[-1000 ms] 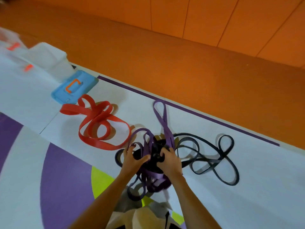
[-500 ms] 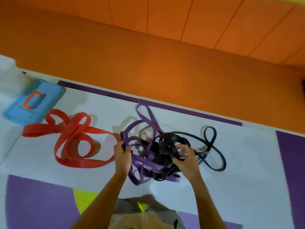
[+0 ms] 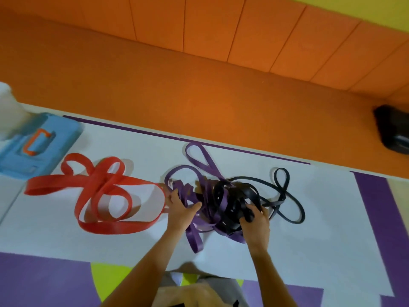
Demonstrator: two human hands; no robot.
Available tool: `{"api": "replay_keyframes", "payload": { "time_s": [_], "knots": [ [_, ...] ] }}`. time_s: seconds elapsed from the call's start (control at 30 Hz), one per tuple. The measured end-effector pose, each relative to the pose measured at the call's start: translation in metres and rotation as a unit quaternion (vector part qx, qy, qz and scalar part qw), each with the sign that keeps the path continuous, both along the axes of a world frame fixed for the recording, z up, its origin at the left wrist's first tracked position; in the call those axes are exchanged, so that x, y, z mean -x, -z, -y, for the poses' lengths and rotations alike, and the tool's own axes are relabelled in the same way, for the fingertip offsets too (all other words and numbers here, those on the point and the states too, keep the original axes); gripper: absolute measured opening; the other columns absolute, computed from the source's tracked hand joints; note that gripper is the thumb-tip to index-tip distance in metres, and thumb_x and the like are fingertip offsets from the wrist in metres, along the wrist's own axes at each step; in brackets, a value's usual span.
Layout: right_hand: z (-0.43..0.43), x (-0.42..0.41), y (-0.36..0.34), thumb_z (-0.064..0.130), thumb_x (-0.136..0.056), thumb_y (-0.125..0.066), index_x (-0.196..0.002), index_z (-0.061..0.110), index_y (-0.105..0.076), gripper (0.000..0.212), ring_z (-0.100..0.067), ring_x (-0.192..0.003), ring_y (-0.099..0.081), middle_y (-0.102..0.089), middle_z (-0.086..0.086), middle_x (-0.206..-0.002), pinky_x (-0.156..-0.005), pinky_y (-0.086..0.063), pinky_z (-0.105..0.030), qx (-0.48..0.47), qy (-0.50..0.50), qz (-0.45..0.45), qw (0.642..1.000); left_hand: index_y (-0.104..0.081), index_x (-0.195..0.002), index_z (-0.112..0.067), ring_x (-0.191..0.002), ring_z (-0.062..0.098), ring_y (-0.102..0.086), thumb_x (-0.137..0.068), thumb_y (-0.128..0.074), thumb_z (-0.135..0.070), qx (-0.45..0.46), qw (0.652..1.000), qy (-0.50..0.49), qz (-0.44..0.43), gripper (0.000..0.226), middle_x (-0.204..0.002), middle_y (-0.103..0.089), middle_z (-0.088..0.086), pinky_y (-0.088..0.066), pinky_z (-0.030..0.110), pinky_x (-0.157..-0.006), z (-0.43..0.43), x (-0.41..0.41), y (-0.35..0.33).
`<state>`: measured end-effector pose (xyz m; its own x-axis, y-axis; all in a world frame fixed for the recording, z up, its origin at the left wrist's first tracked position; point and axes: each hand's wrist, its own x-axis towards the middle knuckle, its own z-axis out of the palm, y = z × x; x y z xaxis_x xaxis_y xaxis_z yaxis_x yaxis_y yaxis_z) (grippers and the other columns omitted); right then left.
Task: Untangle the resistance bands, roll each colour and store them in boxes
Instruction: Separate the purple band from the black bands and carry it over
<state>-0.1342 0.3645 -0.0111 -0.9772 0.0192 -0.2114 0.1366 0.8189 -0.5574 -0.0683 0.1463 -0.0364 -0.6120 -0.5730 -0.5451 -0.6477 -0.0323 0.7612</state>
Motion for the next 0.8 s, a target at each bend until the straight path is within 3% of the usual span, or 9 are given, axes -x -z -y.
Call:
{"api": "replay_keyframes", "payload": {
  "time_s": [0.13,0.23,0.33,0.4,0.5,0.67,0.8],
  "knots": [
    [0.003,-0.008,-0.012,0.012,-0.086,-0.076,-0.112,0.017,-0.071,0.027,-0.034,-0.101,-0.068,-0.056,-0.005,-0.136,-0.077,-0.054,-0.038,-0.083,0.02,-0.028,0.996,-0.014,-0.167,-0.017,-0.158,0.039,-0.022,-0.073,-0.095,-0.042,0.049,0.996,0.074,0.022,0.126,-0.174,-0.009,0.012,-0.037,0.056,-0.121,-0.004,-0.006,0.009],
    [-0.005,-0.003,-0.021,0.009,-0.08,-0.081,-0.097,0.012,-0.072,0.019,-0.024,-0.088,-0.062,-0.06,-0.007,-0.125,-0.076,-0.049,-0.031,-0.028,0.043,-0.02,0.998,-0.012,-0.166,-0.023,-0.158,0.045,-0.018,-0.072,-0.095,-0.046,0.062,0.993,0.091,0.043,0.127,-0.175,-0.002,0.01,-0.037,0.062,-0.119,-0.011,-0.008,0.011],
    [-0.019,0.008,-0.036,-0.002,-0.077,-0.08,-0.091,0.011,-0.072,0.021,-0.019,-0.091,-0.061,-0.062,-0.009,-0.114,-0.078,-0.045,-0.019,0.052,0.058,-0.061,0.995,-0.006,-0.166,-0.029,-0.158,0.05,-0.014,-0.072,-0.096,-0.044,0.087,0.99,0.09,0.07,0.131,-0.176,0.009,0.006,-0.037,0.07,-0.116,-0.022,-0.004,0.009],
    [-0.026,0.017,-0.048,-0.004,-0.079,-0.078,-0.088,0.013,-0.07,0.021,-0.024,-0.097,-0.067,-0.061,-0.007,-0.112,-0.084,-0.059,-0.037,0.121,0.091,-0.071,0.986,-0.001,-0.167,-0.033,-0.157,0.052,-0.013,-0.072,-0.096,-0.042,0.088,0.988,0.089,0.084,0.135,-0.175,0.014,0.004,-0.035,0.076,-0.114,-0.026,0.002,0.008],
    [-0.038,0.036,-0.063,0.001,-0.085,-0.077,-0.088,0.021,-0.065,0.023,-0.027,-0.105,-0.069,-0.063,-0.007,-0.113,-0.085,-0.062,-0.058,0.214,0.16,-0.076,0.961,-0.002,-0.167,-0.03,-0.152,0.055,-0.024,-0.075,-0.095,-0.039,0.088,0.986,0.093,0.111,0.131,-0.175,0.018,0.006,-0.041,0.072,-0.111,-0.03,0.009,0.013],
    [-0.068,0.065,-0.081,0.015,-0.083,-0.074,-0.094,0.033,-0.065,0.022,-0.028,-0.105,-0.074,-0.068,-0.009,-0.117,-0.081,-0.066,-0.049,0.257,0.217,-0.116,0.935,-0.007,-0.167,-0.025,-0.142,0.057,-0.037,-0.083,-0.088,-0.03,0.109,0.984,0.076,0.122,0.116,-0.175,0.01,0.011,-0.05,0.064,-0.104,-0.039,0.016,0.02],
    [-0.098,0.076,-0.061,0.001,-0.089,-0.073,-0.098,0.021,-0.066,0.022,-0.026,-0.103,-0.072,-0.057,-0.006,-0.119,-0.079,-0.063,-0.037,0.166,0.175,-0.101,0.965,-0.016,-0.164,-0.019,-0.139,0.059,-0.039,-0.082,-0.09,-0.029,0.115,0.983,0.034,0.138,0.111,-0.174,0.001,0.015,-0.051,0.065,-0.103,-0.044,0.024,0.022]
  ]
}}
